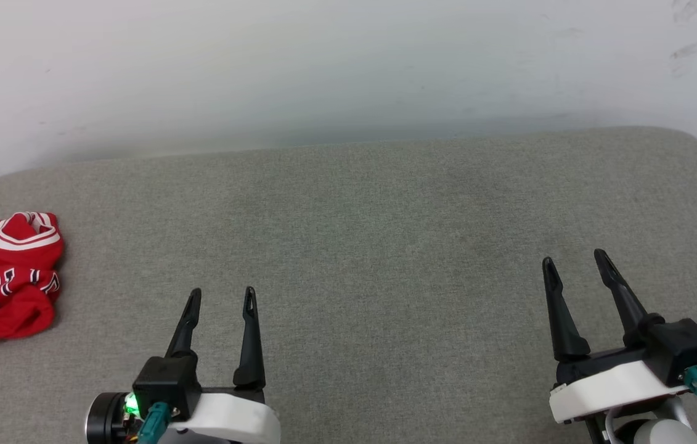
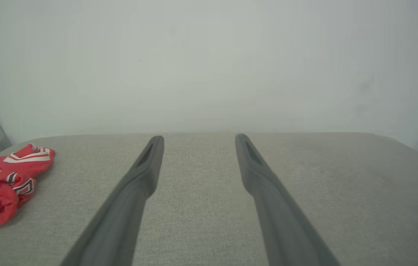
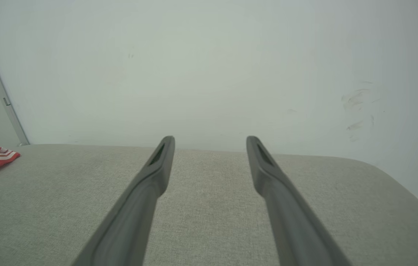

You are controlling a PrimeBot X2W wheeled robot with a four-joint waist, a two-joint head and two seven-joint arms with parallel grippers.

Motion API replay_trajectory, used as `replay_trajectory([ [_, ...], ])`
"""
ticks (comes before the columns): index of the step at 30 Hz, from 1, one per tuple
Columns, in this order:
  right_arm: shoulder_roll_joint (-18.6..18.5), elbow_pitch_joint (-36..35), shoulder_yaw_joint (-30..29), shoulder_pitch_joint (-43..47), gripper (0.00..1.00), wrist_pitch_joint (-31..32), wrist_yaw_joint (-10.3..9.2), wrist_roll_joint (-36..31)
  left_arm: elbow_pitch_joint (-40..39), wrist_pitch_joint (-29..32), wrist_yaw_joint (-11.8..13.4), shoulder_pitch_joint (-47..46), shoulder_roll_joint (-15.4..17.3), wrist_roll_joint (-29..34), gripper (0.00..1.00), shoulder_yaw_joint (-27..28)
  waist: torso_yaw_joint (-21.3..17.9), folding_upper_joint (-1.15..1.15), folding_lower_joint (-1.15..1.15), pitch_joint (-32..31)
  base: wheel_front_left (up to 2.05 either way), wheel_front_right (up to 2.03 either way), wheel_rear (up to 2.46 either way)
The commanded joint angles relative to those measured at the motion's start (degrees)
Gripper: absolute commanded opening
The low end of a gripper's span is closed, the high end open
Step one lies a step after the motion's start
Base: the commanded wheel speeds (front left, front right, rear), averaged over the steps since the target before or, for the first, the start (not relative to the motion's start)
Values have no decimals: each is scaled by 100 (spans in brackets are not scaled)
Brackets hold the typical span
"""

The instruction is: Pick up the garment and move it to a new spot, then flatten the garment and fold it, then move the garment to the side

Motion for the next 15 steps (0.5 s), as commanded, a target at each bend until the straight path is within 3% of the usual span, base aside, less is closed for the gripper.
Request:
replay_trajectory([
  [1,-3,-51,20,15,100,-59,-2,-60,-90,-58,-102,52,-45,36,100,129,1,0,0,3,0,0,0],
  [5,-2,-2,21,57,100,-103,-1,332,-196,-105,-431,186,-286,104,100,522,1,0,0,6,0,0,0],
  [6,-2,65,35,97,100,-142,-2,541,-202,-141,-779,339,-486,162,100,838,-6,0,0,1,0,0,0],
  [15,0,324,92,95,100,-246,-1,479,-78,-245,-2015,648,-1045,578,100,1705,-45,0,0,-14,0,0,0],
])
